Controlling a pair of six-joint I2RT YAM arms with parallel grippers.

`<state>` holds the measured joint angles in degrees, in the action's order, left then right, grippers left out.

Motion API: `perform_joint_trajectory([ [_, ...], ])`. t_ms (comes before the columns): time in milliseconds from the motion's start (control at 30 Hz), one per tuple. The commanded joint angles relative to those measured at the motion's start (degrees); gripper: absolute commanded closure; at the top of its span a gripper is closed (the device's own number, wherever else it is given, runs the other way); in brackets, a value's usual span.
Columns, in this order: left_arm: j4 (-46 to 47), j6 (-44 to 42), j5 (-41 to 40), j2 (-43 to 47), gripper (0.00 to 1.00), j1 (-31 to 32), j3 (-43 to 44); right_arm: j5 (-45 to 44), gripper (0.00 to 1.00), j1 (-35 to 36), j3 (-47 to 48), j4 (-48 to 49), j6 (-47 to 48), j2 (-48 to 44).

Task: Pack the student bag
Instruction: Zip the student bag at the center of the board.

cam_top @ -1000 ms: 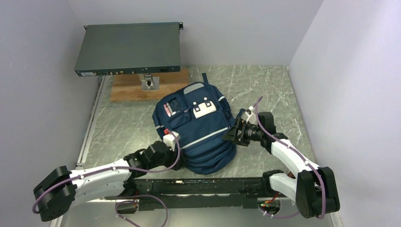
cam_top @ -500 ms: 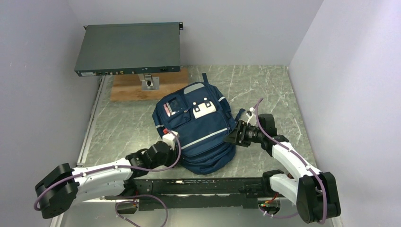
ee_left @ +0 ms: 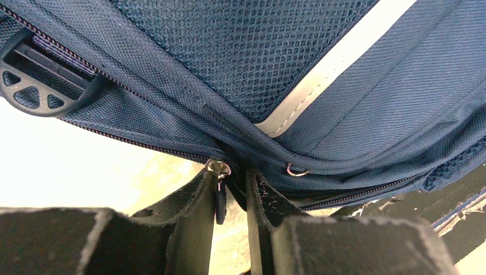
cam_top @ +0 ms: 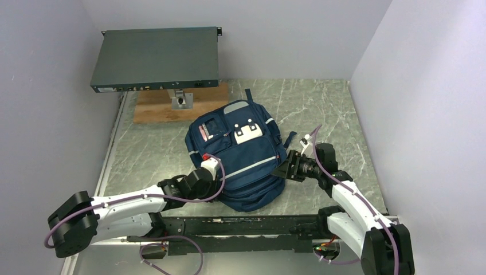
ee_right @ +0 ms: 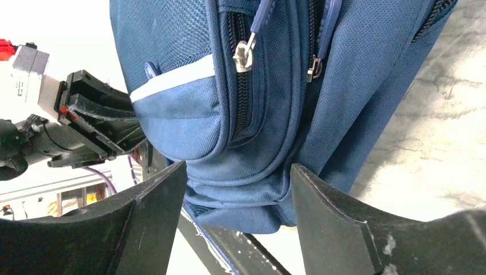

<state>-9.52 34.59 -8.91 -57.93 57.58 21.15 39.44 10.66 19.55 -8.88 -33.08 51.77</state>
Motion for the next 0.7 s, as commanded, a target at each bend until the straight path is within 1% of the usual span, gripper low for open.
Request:
perform_joint_trajectory([
  [0, -3.9, 0.0, 0.5, -0.5, 0.7, 0.7, 1.8, 0.2, 0.31, 0.3, 2.4, -5.3, 2.0, -1.6],
  [100, -4.1, 1.3, 0.9, 1.3, 0.71, 0.7, 1.5, 1.8, 0.31, 0.4, 1.9, -5.0, 0.9, -1.6],
  [233, -5.9, 3.0, 1.4, 3.7, 0.67, 0.7, 1.2, 2.2, 0.31, 0.4, 0.0, -4.8, -0.4, -3.2],
  [333, -5.8, 3.9, 0.7, 4.5, 0.67, 0.6, 0.5, 2.4, 0.3, 0.4, -0.9, -5.0, -0.8, -4.1],
  [467, -6.3, 5.5, 0.9, 4.2, 0.6, 0.6, 0.4, 2.6, 0.3, 0.4, -1.2, -5.0, -1.1, -4.7],
  [533, -7.0, 6.1, 1.0, 4.3, 0.55, 0.6, 0.5, 2.8, 0.3, 0.4, -1.2, -4.8, -1.3, -4.5],
  [567, -7.1, 6.3, 1.0, 4.5, 0.55, 0.6, 0.4, 2.9, 0.3, 0.4, -1.1, -4.6, -1.3, -4.3],
  [667, -7.6, 6.6, 0.3, 5.5, 0.58, 0.6, -0.5, 3.1, 0.31, 0.4, -0.9, -4.4, -1.0, -3.6],
])
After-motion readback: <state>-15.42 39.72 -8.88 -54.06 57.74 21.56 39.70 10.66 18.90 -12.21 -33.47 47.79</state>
